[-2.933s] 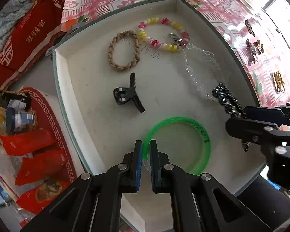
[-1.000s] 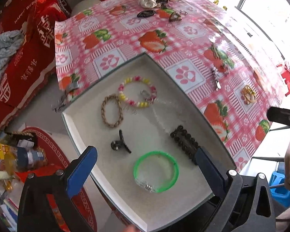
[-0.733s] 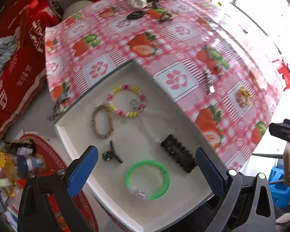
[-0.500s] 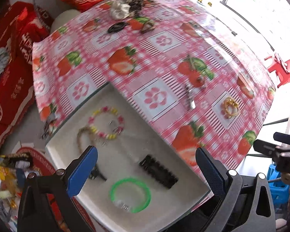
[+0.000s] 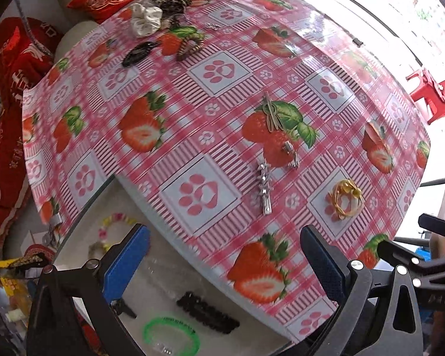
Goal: Organize jewelry
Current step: 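Move the right tool to the yellow flower clip while the left tool approaches the silver star pin, then grasp the yellow flower clip with the right tool while the left tool grasps the silver star pin, then carry the yellow clip and star pin with both tools over the white box, then open the right tool to drop the yellow clip while the left tool releases the star pin, then withdraw both open tools from the box back over the tablecloth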
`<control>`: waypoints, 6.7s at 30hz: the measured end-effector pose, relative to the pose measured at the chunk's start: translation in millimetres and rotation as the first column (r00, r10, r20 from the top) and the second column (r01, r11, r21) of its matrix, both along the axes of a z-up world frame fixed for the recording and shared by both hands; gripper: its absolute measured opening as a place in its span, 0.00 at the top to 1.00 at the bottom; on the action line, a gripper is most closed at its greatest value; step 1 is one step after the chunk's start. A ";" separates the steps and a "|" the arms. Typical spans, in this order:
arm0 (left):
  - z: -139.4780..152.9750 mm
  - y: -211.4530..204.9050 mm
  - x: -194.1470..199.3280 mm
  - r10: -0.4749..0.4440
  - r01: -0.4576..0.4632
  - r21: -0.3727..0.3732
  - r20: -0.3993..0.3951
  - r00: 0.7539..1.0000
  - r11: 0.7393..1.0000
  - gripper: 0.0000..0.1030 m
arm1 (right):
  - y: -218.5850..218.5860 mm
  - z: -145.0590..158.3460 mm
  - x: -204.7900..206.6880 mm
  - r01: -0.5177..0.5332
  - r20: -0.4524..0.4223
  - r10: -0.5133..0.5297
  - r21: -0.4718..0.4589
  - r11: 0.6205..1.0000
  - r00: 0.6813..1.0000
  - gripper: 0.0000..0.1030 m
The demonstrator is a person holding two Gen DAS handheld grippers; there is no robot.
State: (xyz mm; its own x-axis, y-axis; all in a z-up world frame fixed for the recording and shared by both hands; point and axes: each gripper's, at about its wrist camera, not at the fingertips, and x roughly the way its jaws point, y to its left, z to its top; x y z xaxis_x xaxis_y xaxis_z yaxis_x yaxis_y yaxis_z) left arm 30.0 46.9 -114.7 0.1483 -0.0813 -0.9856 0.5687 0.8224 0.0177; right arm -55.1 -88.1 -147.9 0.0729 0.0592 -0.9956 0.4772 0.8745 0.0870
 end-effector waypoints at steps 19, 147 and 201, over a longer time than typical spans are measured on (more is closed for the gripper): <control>-64.9 -51.3 24.4 -0.030 0.035 0.078 -0.065 0.997 0.996 0.09 | -2.3 -42.7 43.4 -0.100 -0.006 0.100 -0.032 0.994 0.995 0.10; -66.6 215.7 -58.0 0.300 -0.299 0.034 -0.131 0.945 0.954 0.78 | 238.3 -71.0 28.6 -0.505 -0.091 0.528 0.195 0.841 0.845 0.81; 26.4 97.5 1.0 0.231 -0.231 -0.005 0.057 0.971 0.973 0.00 | 48.3 -1.5 67.8 -0.128 0.077 0.123 0.066 0.990 0.989 0.20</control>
